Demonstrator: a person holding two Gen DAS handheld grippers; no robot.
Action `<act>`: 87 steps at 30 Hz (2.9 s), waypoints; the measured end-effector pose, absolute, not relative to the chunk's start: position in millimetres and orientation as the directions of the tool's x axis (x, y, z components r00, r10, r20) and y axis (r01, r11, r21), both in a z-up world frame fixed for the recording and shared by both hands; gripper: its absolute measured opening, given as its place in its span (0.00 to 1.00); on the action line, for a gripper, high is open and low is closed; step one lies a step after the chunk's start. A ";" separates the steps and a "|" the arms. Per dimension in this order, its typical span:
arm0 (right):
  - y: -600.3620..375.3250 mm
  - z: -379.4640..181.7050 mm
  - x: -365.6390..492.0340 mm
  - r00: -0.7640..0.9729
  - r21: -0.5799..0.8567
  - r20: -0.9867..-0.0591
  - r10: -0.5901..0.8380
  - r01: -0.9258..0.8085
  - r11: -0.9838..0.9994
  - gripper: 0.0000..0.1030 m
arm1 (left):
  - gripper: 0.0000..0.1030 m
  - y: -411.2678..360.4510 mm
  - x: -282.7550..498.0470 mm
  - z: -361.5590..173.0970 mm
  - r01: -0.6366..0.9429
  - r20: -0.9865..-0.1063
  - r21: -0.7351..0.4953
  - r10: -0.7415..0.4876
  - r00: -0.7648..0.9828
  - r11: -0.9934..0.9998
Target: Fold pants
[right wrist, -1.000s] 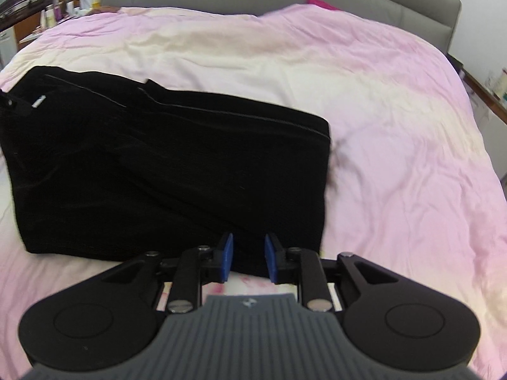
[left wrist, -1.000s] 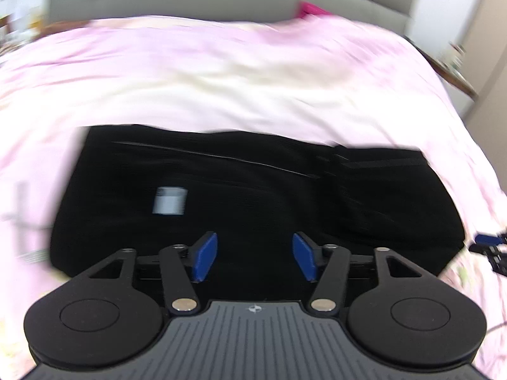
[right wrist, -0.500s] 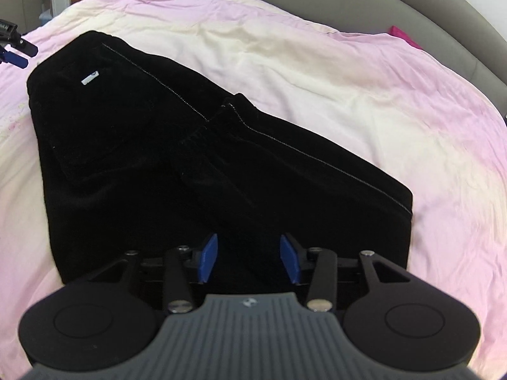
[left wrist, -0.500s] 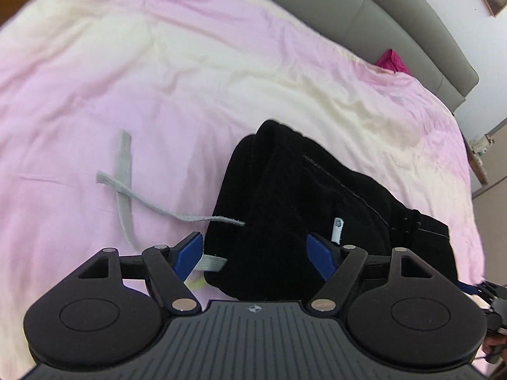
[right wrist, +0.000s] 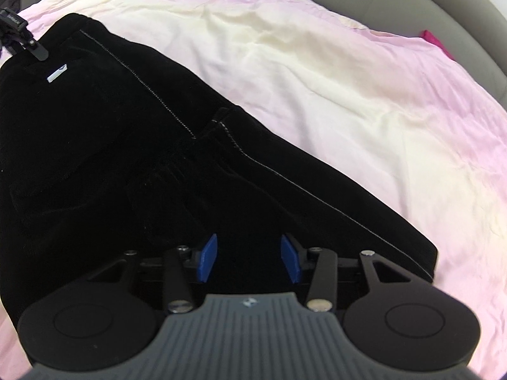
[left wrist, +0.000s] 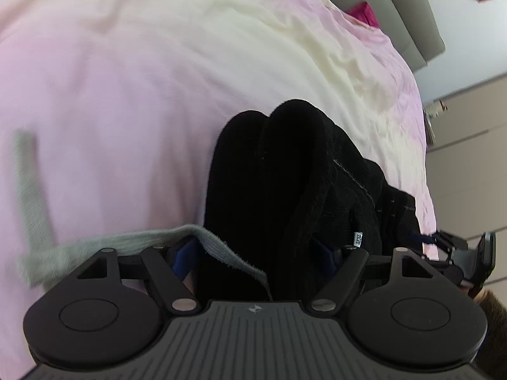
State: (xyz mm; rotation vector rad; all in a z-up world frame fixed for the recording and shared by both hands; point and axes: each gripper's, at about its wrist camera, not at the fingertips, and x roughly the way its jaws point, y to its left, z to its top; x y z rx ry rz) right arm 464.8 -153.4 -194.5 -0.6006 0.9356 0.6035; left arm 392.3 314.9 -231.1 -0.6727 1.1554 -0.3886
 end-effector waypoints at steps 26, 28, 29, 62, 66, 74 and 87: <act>-131.3 -214.9 487.8 0.366 -0.173 -0.910 0.195 -0.763 0.623 0.37 | 0.26 199.3 394.0 -44.2 -0.003 -0.865 -0.353 -0.325 0.383 0.936; -148.2 -205.3 478.9 0.381 -0.152 -0.896 0.230 -0.747 0.647 0.37 | 0.26 174.9 396.6 -20.2 -0.013 -0.868 -0.344 -0.313 0.386 0.939; -162.4 -201.2 471.8 0.392 -0.146 -0.887 0.243 -0.739 0.658 0.37 | 0.26 161.1 398.9 -8.4 -0.024 -0.870 -0.343 -0.308 0.384 0.939; -377.8 -164.9 389.3 0.515 -0.038 -0.792 0.329 -0.578 0.815 0.37 | 0.20 -286.0 481.0 -93.0 0.273 -0.933 -0.346 -0.359 -0.003 0.897; -378.3 -145.0 390.3 0.518 0.027 -0.769 0.374 -0.558 0.829 0.38 | 0.28 -256.9 472.1 -62.4 0.332 -0.928 -0.318 -0.364 0.084 0.888; -360.3 -111.7 428.0 0.507 0.204 -0.736 0.449 -0.467 0.860 0.41 | 0.32 -153.5 452.0 -59.2 0.315 -0.930 -0.206 -0.285 0.231 0.926; -342.1 -158.7 546.8 0.465 0.440 -0.761 0.453 -0.142 0.886 0.55 | 0.32 -38.2 461.3 -108.5 0.215 -0.910 -0.213 -0.274 0.313 0.953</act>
